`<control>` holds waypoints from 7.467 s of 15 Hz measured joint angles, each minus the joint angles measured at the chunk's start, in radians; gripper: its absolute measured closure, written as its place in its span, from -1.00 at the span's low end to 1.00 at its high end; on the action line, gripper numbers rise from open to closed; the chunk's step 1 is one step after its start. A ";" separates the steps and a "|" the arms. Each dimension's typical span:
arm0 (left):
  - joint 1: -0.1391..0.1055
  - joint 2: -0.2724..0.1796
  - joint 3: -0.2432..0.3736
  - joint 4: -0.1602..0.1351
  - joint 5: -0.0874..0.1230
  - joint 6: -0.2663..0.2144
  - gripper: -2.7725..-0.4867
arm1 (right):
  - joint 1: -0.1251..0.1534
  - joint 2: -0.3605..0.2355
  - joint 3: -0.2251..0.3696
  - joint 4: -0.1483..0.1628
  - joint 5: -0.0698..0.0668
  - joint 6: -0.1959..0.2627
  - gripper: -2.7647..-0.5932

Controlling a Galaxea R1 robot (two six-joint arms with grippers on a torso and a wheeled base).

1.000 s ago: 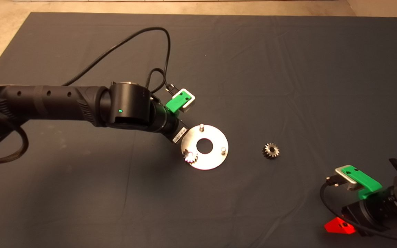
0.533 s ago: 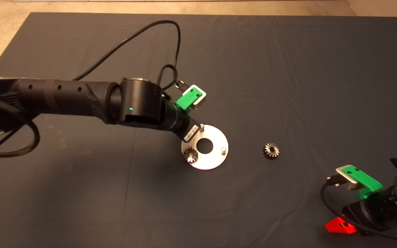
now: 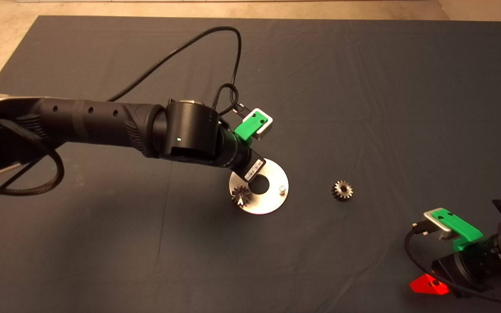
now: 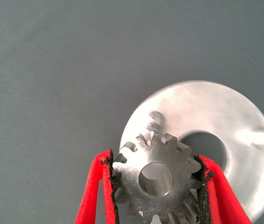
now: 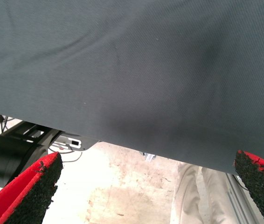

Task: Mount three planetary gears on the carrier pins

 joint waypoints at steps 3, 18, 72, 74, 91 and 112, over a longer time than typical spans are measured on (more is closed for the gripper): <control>0.001 0.012 -0.023 0.000 -0.036 0.000 0.86 | 0.000 0.000 0.000 0.000 0.000 0.000 -0.99; 0.014 0.058 -0.098 0.003 -0.086 0.000 0.86 | 0.000 -0.034 0.000 -0.002 0.001 -0.009 -0.99; 0.069 0.052 -0.113 0.059 -0.072 0.049 0.87 | 0.000 -0.098 0.000 -0.003 0.001 -0.057 -0.99; 0.069 0.052 -0.113 0.059 -0.073 0.049 0.85 | 0.000 -0.098 0.000 -0.003 0.001 -0.057 -0.99; 0.081 0.047 -0.113 0.075 -0.083 0.049 0.59 | 0.000 -0.100 0.000 -0.003 0.001 -0.057 -0.99; 0.086 -0.098 0.033 0.014 -0.058 0.049 -0.01 | 0.000 -0.103 0.000 -0.007 0.001 -0.057 -0.99</control>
